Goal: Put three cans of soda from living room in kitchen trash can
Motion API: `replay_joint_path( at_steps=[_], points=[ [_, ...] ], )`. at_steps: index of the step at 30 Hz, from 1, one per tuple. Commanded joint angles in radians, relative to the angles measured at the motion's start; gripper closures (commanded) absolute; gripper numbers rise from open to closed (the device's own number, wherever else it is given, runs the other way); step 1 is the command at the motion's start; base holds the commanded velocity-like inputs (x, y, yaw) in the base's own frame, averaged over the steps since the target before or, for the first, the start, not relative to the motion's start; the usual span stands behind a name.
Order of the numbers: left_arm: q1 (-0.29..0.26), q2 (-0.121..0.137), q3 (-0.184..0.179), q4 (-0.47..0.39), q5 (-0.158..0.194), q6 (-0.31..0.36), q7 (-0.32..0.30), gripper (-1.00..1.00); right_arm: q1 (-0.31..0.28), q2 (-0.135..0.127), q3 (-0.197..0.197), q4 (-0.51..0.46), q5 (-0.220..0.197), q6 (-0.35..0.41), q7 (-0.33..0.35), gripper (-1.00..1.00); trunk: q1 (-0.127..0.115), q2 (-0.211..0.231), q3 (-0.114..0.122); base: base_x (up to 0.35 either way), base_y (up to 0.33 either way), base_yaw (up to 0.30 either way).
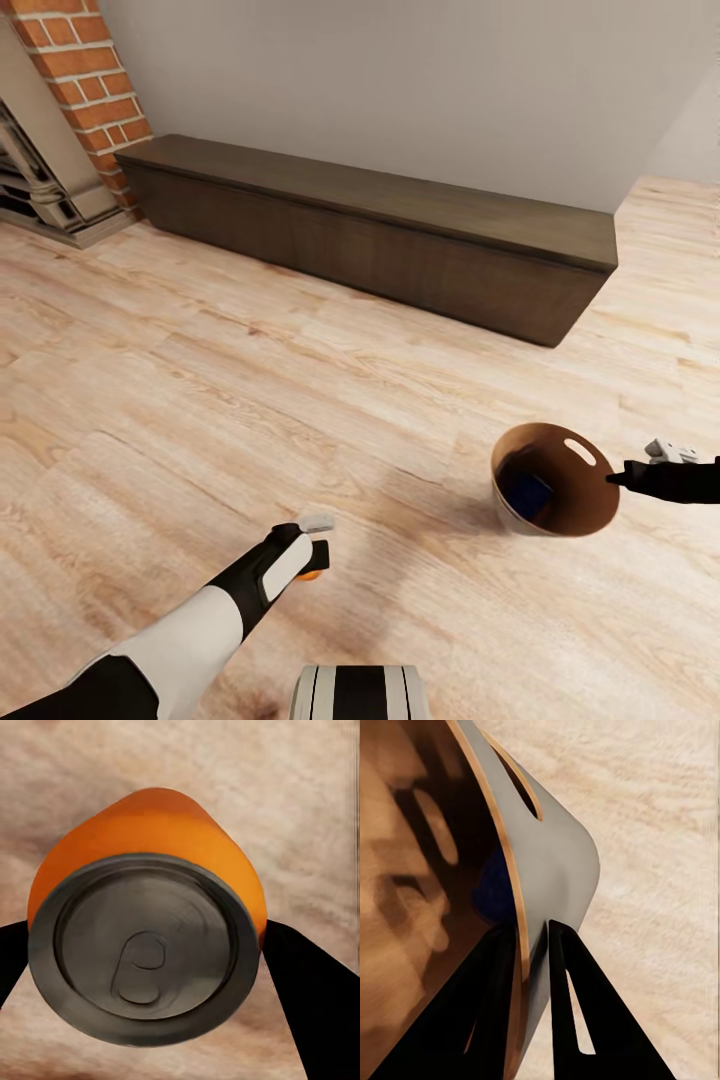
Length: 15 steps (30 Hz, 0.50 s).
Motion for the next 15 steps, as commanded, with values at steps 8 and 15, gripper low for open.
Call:
replay_joint_path(
  at_steps=[8,15],
  points=[
    [0.033,0.002,0.009,-0.060,0.000,0.000,0.001,1.00,0.000,0.002,0.000,0.005,-0.025,0.009,0.005,1.00,-0.004,0.002,0.031,0.000,0.000,0.000],
    [0.075,0.023,0.011,-0.402,0.004,0.087,0.043,1.00,-0.001,0.014,0.001,0.034,-0.023,0.009,-0.002,1.00,-0.007,0.004,0.058,0.000,0.000,0.000]
  ],
)
